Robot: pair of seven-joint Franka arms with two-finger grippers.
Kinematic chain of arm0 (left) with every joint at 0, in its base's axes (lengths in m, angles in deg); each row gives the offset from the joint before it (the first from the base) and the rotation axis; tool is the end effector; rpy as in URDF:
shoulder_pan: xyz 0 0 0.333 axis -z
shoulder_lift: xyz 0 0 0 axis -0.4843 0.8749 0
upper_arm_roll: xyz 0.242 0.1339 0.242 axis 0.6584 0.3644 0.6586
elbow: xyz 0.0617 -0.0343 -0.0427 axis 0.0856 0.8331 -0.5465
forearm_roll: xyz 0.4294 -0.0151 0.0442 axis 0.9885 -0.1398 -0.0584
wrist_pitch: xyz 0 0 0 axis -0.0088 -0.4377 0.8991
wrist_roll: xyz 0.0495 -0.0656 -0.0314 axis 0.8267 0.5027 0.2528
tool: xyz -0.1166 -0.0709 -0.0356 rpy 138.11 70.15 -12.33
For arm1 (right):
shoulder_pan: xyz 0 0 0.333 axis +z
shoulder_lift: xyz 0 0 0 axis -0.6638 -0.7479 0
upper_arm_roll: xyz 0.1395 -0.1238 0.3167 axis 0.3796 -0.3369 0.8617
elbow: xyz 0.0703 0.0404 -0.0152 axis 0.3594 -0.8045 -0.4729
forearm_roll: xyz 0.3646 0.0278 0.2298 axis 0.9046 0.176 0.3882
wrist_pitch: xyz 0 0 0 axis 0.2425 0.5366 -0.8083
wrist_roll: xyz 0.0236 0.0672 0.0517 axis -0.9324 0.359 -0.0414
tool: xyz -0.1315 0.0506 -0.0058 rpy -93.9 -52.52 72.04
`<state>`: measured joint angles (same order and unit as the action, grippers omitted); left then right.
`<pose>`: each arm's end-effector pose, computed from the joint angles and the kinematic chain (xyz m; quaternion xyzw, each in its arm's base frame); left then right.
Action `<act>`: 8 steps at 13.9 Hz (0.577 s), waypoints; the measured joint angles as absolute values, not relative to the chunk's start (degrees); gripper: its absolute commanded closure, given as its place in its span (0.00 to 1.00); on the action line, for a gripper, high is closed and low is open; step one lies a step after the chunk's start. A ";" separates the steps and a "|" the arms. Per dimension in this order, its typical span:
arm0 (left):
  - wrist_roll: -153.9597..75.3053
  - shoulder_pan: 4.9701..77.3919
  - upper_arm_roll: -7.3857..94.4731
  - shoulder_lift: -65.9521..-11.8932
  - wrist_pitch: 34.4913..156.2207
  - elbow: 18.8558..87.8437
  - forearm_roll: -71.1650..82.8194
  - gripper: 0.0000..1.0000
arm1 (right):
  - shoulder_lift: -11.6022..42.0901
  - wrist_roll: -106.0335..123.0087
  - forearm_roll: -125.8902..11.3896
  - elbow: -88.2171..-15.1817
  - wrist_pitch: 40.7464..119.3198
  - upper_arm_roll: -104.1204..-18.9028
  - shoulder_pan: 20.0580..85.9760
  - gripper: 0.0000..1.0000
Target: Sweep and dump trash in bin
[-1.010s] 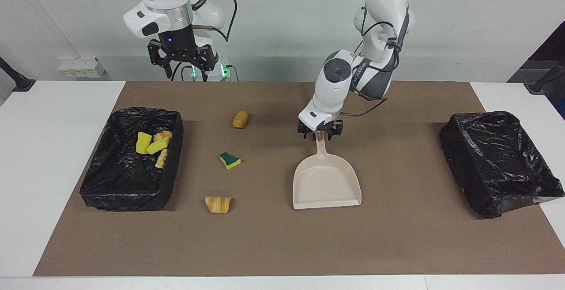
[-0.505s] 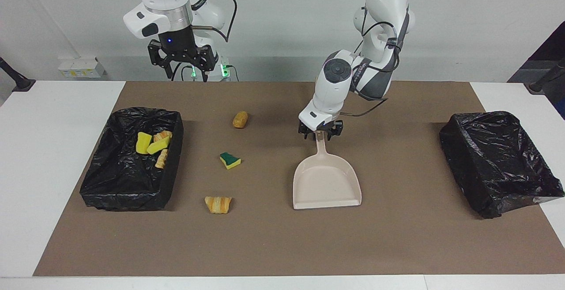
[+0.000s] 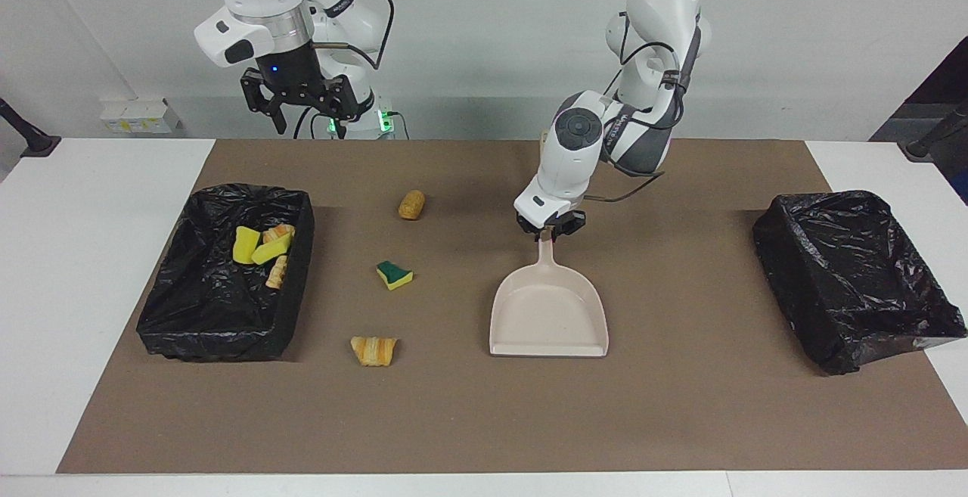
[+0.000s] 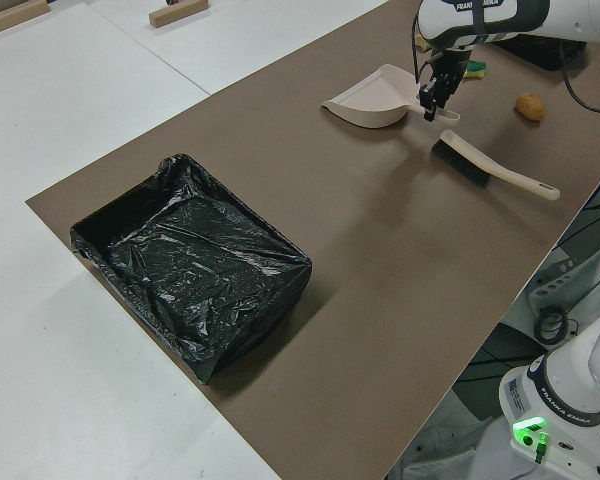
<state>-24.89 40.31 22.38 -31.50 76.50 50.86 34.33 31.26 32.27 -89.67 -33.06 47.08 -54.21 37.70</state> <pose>0.5494 -0.3690 0.3589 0.9973 -0.0571 -0.0418 0.0168 0.5702 0.1032 0.6865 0.9988 -0.0459 0.0056 0.0167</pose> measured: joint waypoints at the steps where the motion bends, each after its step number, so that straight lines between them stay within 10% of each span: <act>1: -26.02 39.85 22.42 -31.54 76.35 50.27 34.33 1.00 | 31.61 31.76 -89.67 -32.98 47.08 -54.41 37.65 0.00; 8: -55.97 33.30 26.40 -32.07 71.11 43.76 34.35 1.00 | 32.27 29.23 -91.14 -31.92 47.02 -58.45 40.00 0.00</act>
<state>-55.97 33.30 26.40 -32.07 71.11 43.76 34.35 32.27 29.23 -91.14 -31.92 47.02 -58.45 40.00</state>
